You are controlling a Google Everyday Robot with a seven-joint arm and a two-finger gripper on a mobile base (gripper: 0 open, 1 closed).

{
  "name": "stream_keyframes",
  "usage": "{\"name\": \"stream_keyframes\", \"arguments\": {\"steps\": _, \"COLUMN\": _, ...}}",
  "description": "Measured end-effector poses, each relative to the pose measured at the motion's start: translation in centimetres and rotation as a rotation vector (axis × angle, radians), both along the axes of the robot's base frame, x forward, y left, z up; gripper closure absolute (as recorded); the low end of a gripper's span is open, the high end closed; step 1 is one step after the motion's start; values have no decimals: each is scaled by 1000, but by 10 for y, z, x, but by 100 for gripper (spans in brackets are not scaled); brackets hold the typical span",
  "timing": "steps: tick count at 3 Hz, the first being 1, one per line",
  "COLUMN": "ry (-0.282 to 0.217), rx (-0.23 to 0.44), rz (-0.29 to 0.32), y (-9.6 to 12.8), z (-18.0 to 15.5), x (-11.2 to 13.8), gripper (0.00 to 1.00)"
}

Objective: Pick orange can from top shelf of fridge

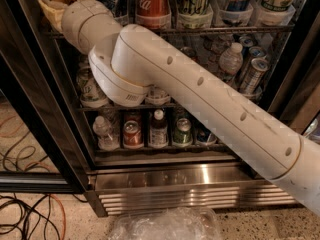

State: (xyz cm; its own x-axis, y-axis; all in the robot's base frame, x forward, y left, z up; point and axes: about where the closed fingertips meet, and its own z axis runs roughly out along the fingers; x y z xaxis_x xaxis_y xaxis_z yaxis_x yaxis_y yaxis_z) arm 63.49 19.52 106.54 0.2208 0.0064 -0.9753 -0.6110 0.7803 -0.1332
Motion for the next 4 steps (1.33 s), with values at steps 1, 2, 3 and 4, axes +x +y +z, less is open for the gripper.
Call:
{"name": "stream_keyframes", "arguments": {"steps": 1, "ry": 0, "rx": 0, "rz": 0, "y": 0, "z": 0, "x": 0, "gripper": 100}}
{"name": "stream_keyframes", "arguments": {"steps": 2, "ry": -2, "rx": 0, "rz": 1, "y": 0, "z": 1, "x": 0, "gripper": 100}}
{"name": "stream_keyframes", "arguments": {"steps": 3, "ry": -19, "rx": 3, "rz": -1, "y": 0, "z": 5, "x": 1, "gripper": 100}}
{"name": "stream_keyframes", "arguments": {"steps": 4, "ry": -39, "rx": 9, "rz": -8, "y": -2, "z": 12, "x": 2, "gripper": 100}}
